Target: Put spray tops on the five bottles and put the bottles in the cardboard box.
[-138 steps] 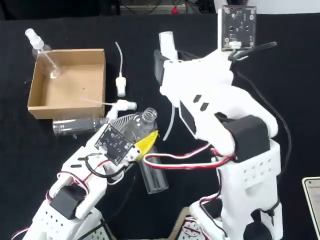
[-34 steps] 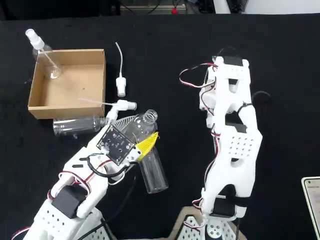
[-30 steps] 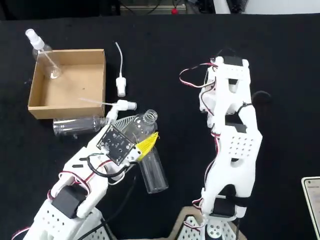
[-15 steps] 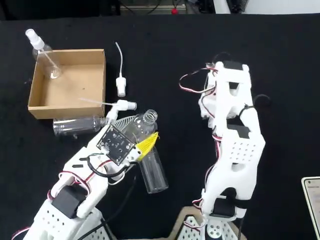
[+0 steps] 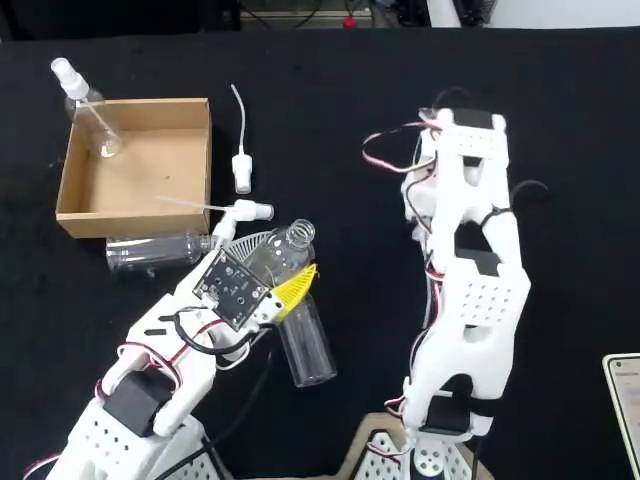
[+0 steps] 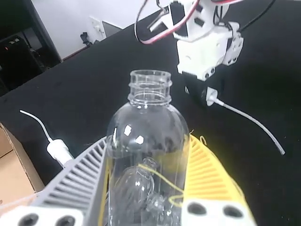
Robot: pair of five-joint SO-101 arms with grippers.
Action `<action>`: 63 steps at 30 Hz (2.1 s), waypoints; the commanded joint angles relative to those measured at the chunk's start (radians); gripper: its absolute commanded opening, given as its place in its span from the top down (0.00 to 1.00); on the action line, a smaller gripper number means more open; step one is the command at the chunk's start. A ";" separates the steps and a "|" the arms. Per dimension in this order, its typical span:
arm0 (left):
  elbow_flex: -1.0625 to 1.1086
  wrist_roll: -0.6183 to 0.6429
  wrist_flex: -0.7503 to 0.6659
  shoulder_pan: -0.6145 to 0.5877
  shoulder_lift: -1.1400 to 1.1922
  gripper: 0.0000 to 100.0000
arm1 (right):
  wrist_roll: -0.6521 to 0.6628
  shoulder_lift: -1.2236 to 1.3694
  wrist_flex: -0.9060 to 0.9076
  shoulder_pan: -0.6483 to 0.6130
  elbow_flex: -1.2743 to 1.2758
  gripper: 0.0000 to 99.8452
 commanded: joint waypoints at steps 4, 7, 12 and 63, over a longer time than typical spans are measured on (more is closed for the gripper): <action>-0.018 0.011 -0.015 0.008 -0.011 0.91 | -0.034 -0.297 0.092 -0.026 -0.081 0.98; -0.018 0.011 -0.015 0.008 -0.011 0.91 | -0.061 -0.475 0.091 -0.060 -0.028 0.98; -0.018 0.011 -0.015 0.008 -0.011 0.91 | -0.175 -0.725 0.031 -0.147 0.039 0.98; 0.001 0.011 -0.023 0.008 -0.011 0.91 | -0.414 -1.271 -0.198 -0.489 0.142 0.98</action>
